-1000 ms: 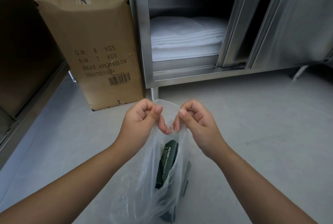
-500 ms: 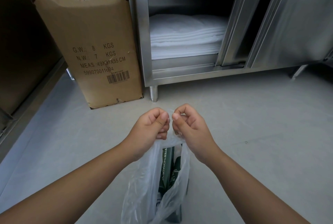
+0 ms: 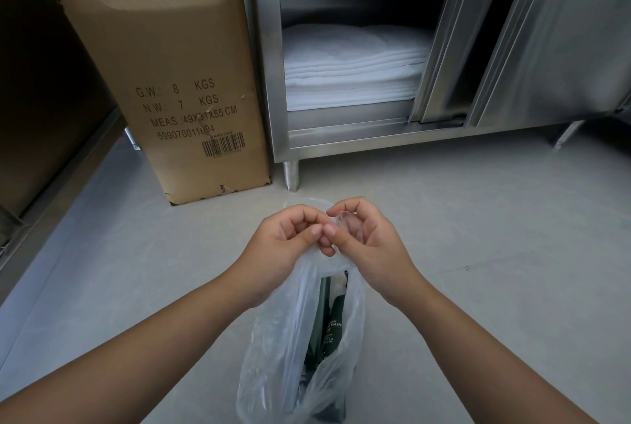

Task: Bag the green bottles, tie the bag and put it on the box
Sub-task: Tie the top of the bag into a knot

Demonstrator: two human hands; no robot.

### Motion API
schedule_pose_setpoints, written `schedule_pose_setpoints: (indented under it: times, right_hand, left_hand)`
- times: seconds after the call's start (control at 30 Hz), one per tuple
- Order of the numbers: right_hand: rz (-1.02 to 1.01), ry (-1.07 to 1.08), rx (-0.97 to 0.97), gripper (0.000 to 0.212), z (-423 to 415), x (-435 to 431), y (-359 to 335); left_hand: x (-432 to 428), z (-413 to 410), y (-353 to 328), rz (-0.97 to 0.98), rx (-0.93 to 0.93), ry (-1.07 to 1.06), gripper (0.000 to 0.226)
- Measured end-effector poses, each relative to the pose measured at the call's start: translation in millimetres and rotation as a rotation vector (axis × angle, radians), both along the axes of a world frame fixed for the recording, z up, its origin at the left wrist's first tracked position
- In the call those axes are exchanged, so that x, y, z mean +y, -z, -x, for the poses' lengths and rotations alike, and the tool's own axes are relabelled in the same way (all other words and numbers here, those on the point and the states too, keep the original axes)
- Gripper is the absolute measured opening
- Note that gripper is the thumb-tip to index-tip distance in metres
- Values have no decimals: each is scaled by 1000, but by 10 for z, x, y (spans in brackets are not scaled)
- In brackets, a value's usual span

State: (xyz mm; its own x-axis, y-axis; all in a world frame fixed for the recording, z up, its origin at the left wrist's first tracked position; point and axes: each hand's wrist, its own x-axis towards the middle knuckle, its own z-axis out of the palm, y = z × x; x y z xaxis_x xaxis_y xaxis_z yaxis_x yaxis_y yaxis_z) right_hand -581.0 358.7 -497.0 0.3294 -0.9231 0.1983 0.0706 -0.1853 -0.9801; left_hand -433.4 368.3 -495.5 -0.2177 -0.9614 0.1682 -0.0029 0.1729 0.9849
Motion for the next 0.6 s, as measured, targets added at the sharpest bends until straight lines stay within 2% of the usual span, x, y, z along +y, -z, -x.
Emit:
schedule_pose_setpoints:
  times: [0.2,0.4,0.6]
  right_hand:
    - [-17,50,30,5,20,-14,21]
    - [-15,97,55,9,2,-24,7]
    - [-43,269,102,13,30,-94,33]
  left_hand:
    - [-7,3,-13,-9,-8,-9,19]
    - [-33,9,11,-53,-42,-90,11]
    - [-13,-46,54,130,-463,-236,12]
